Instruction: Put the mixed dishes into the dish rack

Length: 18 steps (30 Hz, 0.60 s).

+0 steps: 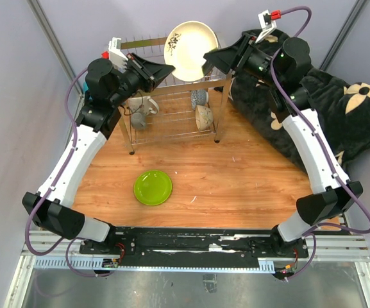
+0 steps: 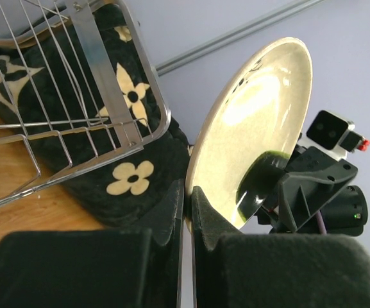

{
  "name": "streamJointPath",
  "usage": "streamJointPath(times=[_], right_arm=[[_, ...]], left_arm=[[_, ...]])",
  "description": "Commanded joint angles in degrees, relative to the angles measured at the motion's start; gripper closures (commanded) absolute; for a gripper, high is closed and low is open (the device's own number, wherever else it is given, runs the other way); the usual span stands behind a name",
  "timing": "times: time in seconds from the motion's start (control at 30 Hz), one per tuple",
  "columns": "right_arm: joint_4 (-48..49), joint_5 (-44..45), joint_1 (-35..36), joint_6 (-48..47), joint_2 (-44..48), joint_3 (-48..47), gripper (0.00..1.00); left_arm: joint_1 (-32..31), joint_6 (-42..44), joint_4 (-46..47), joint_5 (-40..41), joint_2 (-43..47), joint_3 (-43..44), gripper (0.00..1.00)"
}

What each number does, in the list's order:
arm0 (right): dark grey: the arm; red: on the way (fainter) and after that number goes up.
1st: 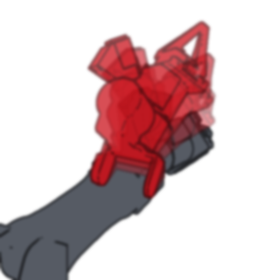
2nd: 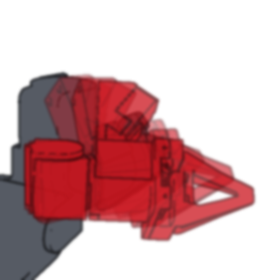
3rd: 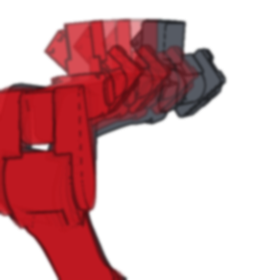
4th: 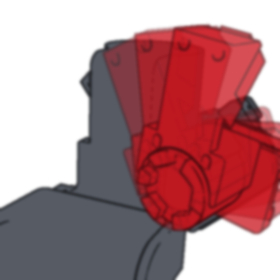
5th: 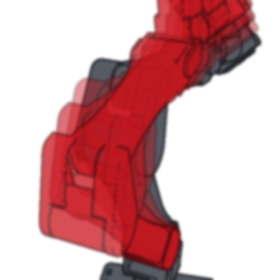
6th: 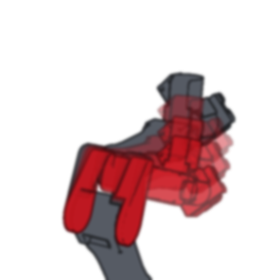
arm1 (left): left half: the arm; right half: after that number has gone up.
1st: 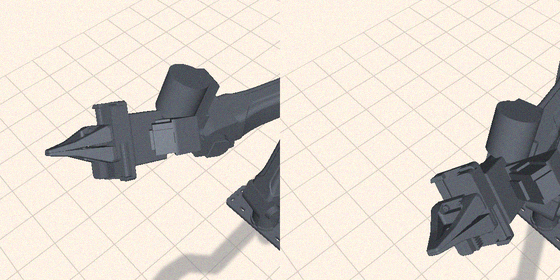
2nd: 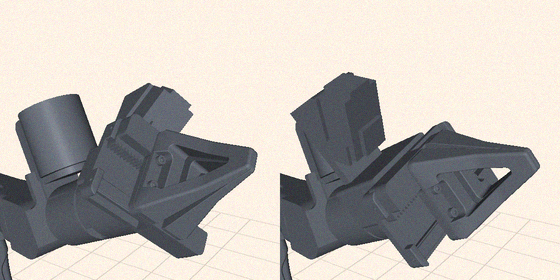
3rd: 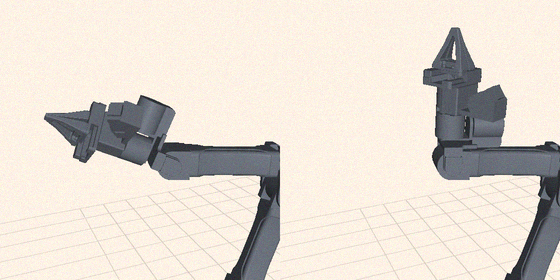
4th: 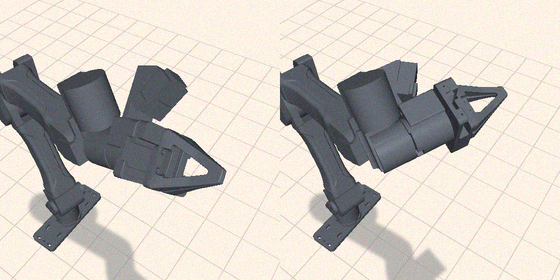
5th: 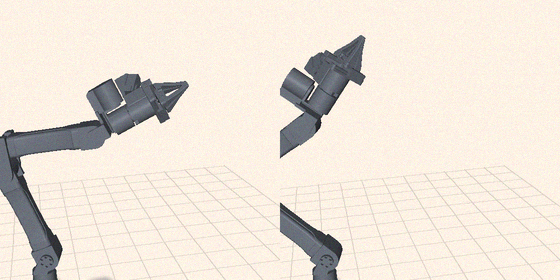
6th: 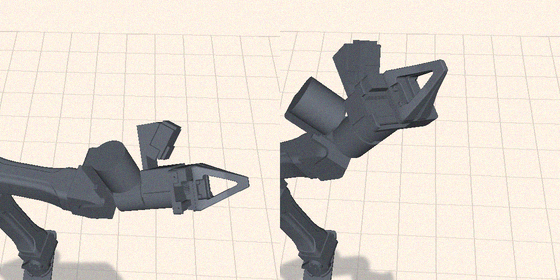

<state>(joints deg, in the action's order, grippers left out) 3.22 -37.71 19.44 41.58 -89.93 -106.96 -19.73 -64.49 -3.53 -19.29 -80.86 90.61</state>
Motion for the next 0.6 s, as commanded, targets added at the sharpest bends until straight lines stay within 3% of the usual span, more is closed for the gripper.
streamJointPath(times=[0.0, 0.4, 0.5, 0.57], right_arm=[[3.04, 1.10, -0.77, 1.66, -1.23, -1.12, 0.57], [-5.14, 4.95, 2.65, -4.71, -5.52, -10.30, 0.94], [-7.90, 8.79, 3.70, -8.43, -6.46, -13.62, 0.99], [-10.46, 11.90, 4.33, -10.97, -7.68, -17.35, 0.99]], left_arm=[[-0.83, 0.40, 2.65, -1.39, -0.05, 1.97, 1.00], [-0.82, 6.77, -2.69, 0.09, -4.31, 9.80, 1.00], [-0.64, 9.90, -5.56, 1.72, -5.65, 13.83, 0.88], [-0.11, 11.43, -7.03, 2.71, -6.05, 15.82, 0.73]])
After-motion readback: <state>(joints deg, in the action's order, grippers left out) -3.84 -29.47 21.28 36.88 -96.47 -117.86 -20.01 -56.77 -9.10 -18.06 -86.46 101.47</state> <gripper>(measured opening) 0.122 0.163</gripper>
